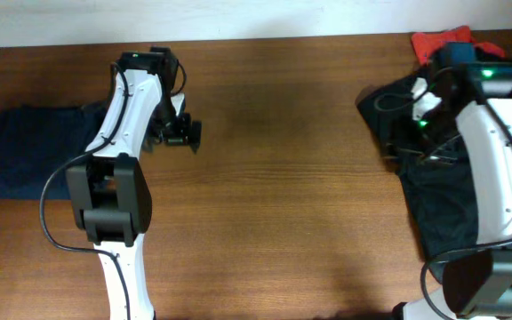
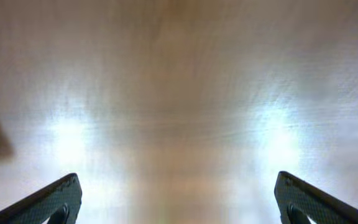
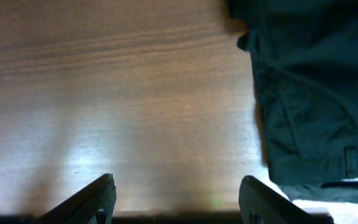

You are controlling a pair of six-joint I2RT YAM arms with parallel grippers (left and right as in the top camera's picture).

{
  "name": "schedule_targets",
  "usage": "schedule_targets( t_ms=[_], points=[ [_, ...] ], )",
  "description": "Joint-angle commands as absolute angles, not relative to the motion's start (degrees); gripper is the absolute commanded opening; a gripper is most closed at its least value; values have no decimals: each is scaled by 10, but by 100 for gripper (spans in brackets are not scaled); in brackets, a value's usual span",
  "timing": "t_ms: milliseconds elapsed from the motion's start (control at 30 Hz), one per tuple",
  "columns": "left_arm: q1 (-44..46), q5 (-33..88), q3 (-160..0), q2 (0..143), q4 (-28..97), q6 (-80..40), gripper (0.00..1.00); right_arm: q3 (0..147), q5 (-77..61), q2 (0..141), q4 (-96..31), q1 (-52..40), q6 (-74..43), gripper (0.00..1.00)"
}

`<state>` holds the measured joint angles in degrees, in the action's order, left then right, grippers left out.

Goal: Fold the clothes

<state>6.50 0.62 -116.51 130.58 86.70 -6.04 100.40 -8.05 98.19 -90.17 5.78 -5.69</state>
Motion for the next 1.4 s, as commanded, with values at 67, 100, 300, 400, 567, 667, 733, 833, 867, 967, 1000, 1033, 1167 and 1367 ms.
schedule_targets(
  t_ms=[67,100,300,400,567,667,733,833,867,967,1000,1033,1167,1367],
  points=[
    [58,-20,-1171,1273,937,-122,99,1011,-99,974,-943,88,-32,68],
    [59,-20,-1171,1268,951,-122,99,1011,-99,974,-953,87,-32,68],
    [59,-18,-1142,1213,967,-117,99,997,-99,959,-973,86,-20,67],
    [59,-20,-1093,1153,967,-117,99,956,-99,916,-956,86,-19,64],
    [59,-31,-961,994,881,-122,99,834,-99,762,-830,86,-19,68],
    [59,-30,-867,875,792,-122,99,770,-99,667,-781,86,-19,71],
    [59,-30,-807,794,732,-122,99,728,-99,608,-751,86,-19,78],
    [59,-31,-721,666,654,-121,99,678,-99,539,-725,86,-19,95],
    [59,-31,-700,629,636,-122,99,666,-99,520,-723,86,-19,99],
    [59,-30,-639,526,597,-122,99,642,-99,473,-724,86,-19,99],
    [59,-30,-625,498,589,-122,99,640,-99,467,-729,86,-19,99],
    [59,-30,-615,473,583,-122,99,639,-100,462,-738,86,-19,98],
    [59,-30,-606,394,582,-122,99,639,-99,459,-754,86,-19,99],
    [59,-30,-606,353,585,-122,99,639,-99,470,-754,86,-19,99]
  ],
)
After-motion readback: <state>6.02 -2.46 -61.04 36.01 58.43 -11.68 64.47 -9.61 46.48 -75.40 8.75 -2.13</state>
